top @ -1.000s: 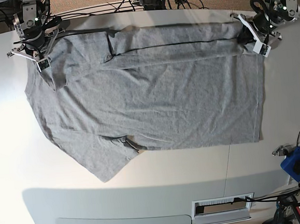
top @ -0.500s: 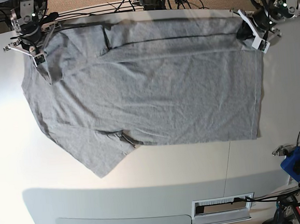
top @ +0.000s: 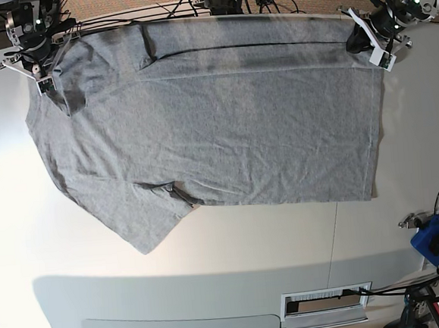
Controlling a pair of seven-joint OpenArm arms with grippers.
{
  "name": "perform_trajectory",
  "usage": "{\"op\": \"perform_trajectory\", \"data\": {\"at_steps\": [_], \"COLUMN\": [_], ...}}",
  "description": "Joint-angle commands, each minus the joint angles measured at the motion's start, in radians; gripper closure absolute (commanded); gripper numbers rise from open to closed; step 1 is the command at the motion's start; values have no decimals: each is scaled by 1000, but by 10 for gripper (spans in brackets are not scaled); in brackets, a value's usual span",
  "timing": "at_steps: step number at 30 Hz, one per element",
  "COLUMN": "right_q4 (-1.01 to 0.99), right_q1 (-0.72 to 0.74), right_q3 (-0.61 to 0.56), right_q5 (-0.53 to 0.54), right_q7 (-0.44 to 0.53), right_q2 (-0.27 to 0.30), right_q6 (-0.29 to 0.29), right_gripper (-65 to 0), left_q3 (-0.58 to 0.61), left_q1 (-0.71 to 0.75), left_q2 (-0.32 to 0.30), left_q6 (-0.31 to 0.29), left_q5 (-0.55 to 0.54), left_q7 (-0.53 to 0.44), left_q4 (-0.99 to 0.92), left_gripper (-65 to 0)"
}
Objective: Fold the T-shirt properly
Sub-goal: 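Drag the folded collar edge back toward the robot with both grippers, then release the right gripper and move it to the sleeve side edge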
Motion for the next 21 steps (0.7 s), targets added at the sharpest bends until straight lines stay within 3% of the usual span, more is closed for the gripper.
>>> {"op": "perform_trajectory", "data": {"at_steps": [1,8,19,20,21], "right_q4": [-2,69,333,337,336], "right_q1": [-11,-8,10,26,46], "right_q3": [3,3,3,3,3], "right_q5": [6,6,5,5,5], "right_q7": [-20,-20,34,39,45], "right_q2": [6,6,6,6,6], "right_q6": [15,14,8,2,2], "right_gripper": [0,0,0,0,0], "left_q3": [5,-22,-212,-222,-227], "left_q1": [26,25,18,12,3], "left_q2": [-5,-5,-5,-5,-6], "left_q6": [7,3,-5,-5,-7], "left_q5": [52,40,-163,-171,-175], "left_q7": [74,69,43,33,32], "left_q4": [-9,78,190,190,190], "left_gripper": [0,0,0,-6,-54]}}
